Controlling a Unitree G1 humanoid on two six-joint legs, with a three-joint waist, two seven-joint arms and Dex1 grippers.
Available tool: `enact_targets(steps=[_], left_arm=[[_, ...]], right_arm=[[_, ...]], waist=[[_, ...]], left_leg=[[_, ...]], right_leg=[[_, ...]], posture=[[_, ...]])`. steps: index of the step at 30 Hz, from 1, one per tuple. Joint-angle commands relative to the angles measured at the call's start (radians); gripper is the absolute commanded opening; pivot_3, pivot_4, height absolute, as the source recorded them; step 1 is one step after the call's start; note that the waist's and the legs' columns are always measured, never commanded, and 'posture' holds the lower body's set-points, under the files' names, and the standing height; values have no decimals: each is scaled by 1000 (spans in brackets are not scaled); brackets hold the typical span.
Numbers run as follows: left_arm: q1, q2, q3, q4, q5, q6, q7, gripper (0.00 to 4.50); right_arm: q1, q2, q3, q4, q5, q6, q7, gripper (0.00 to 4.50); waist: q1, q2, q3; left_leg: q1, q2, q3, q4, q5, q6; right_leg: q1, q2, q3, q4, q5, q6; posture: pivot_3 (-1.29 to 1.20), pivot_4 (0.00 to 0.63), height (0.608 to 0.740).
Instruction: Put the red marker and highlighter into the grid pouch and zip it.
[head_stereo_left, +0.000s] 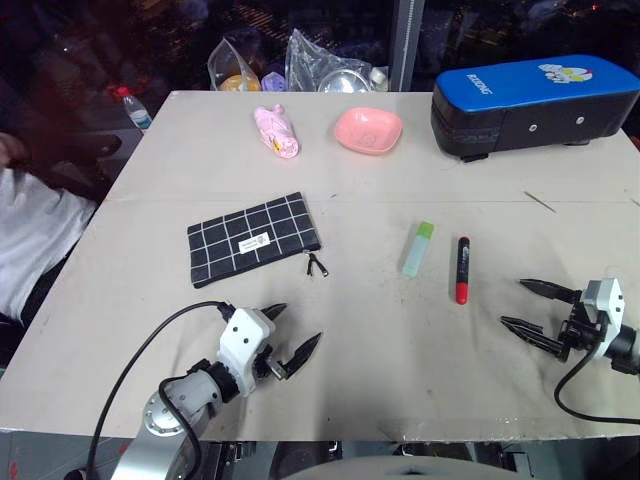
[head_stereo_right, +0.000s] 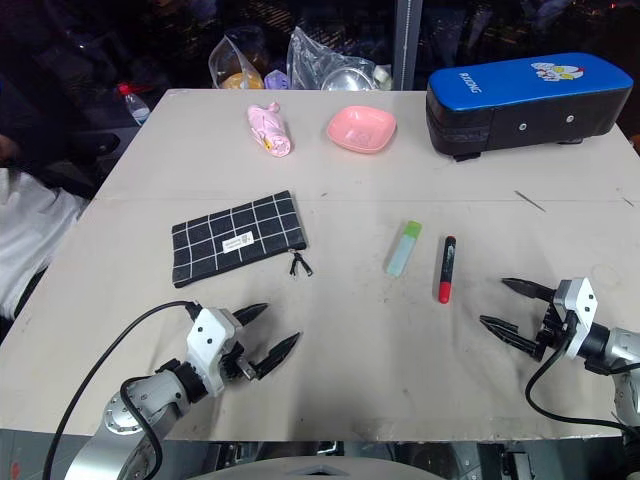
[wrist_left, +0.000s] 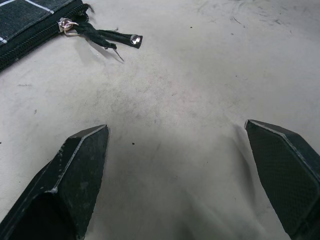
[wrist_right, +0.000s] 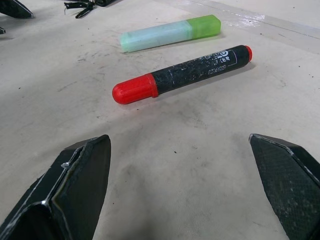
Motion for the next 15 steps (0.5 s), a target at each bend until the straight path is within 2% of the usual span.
enact_targets(steps=[1,15], left_arm=[[9,10,18,-16,-24,-10,-18,4432],[14,26,39,13,-24,-42,-56,4432]], right_arm=[[8,-22,-38,-47,18,8,3,4464],[9,-10,-31,-126,27,38,-30,4464]], waist=[[0,0,0],[1,0,0]], left_leg=[[0,0,0,0,0,0],[0,0,0,1,0,0]], right_leg=[[0,0,0,0,0,0],[0,1,0,0,0,0]], posture=[[0,150,740],[0,150,740]])
